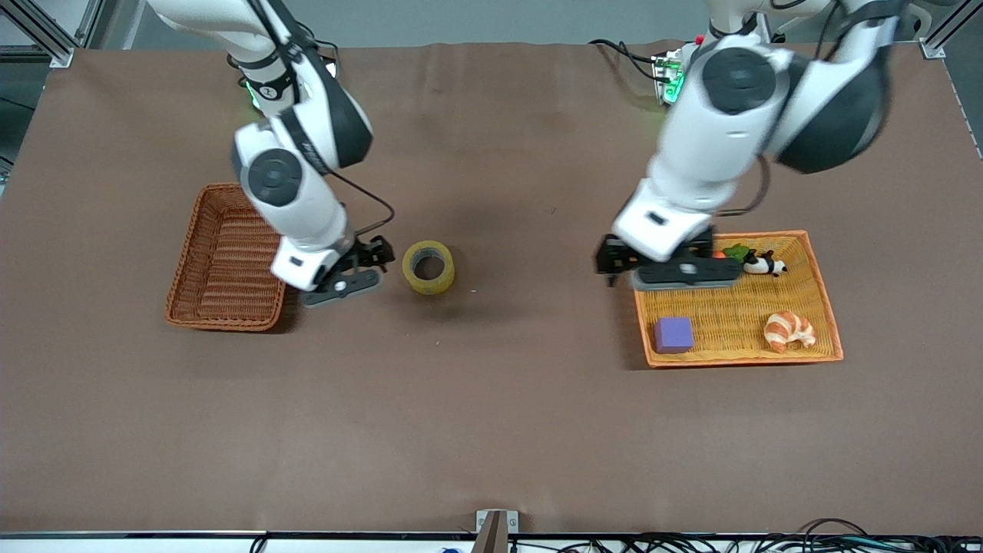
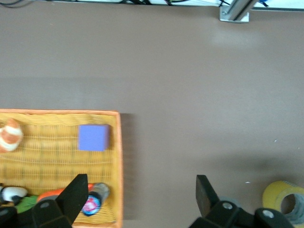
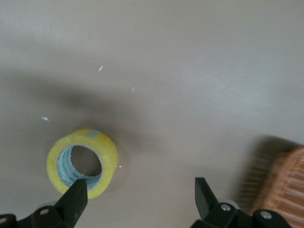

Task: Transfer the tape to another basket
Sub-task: 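Reach the right gripper to the tape while the left gripper withdraws, then grasp the tape roll with the right gripper and carry it to the basket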

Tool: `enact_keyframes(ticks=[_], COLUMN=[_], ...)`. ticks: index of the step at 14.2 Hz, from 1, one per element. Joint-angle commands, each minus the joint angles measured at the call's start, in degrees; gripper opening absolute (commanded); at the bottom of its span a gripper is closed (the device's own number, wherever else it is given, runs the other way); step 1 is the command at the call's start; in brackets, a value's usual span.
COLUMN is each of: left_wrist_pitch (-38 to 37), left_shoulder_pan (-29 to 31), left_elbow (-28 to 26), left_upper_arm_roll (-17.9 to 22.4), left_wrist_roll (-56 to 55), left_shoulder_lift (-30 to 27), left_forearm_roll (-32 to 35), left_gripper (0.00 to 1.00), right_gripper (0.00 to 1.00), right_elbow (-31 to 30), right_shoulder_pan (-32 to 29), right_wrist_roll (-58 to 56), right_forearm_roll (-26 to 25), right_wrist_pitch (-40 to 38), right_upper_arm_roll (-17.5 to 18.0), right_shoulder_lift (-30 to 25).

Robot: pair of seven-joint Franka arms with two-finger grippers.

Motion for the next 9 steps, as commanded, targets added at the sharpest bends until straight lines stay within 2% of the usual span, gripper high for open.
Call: enact_keyframes(ticks=[1,3,6,9], left_wrist_pitch=[0.33,-1.42,-5.99,-8.54], left_shoulder_pan=[4.99,7.37,9.92,9.23], left_elbow=[-4.74,-4.39,-4.13,-3.43], left_upper_arm_roll=[-0.16,-0.16,0.02,2.91], left_wrist_roll=[4.01,4.97,10.15,15.24], left_shoulder_lift=[-6.51,-7.92,-10.38,-11.52], left_forearm_roll=[-3.74,-4.98,-4.98,-5.33], left_gripper=[1.0,1.0,1.0,1.0], right_gripper=[1.0,1.0,1.0,1.0], right_elbow=[-4.45,-5.95,-5.95,-5.95], right_shoulder_pan=[2.15,2.33,3.29,5.06], right_wrist_roll=[1.68,2.04,5.99,9.06], right_forearm_roll=[0.5,0.5,0.67,0.76], right_wrist_pitch=[7.17,11.49,13.26,16.06], right_upper_arm_roll=[-0.66,-0.57,-0.13,1.62], right_shoulder_lift=[2.89,5.27,6.95,9.57])
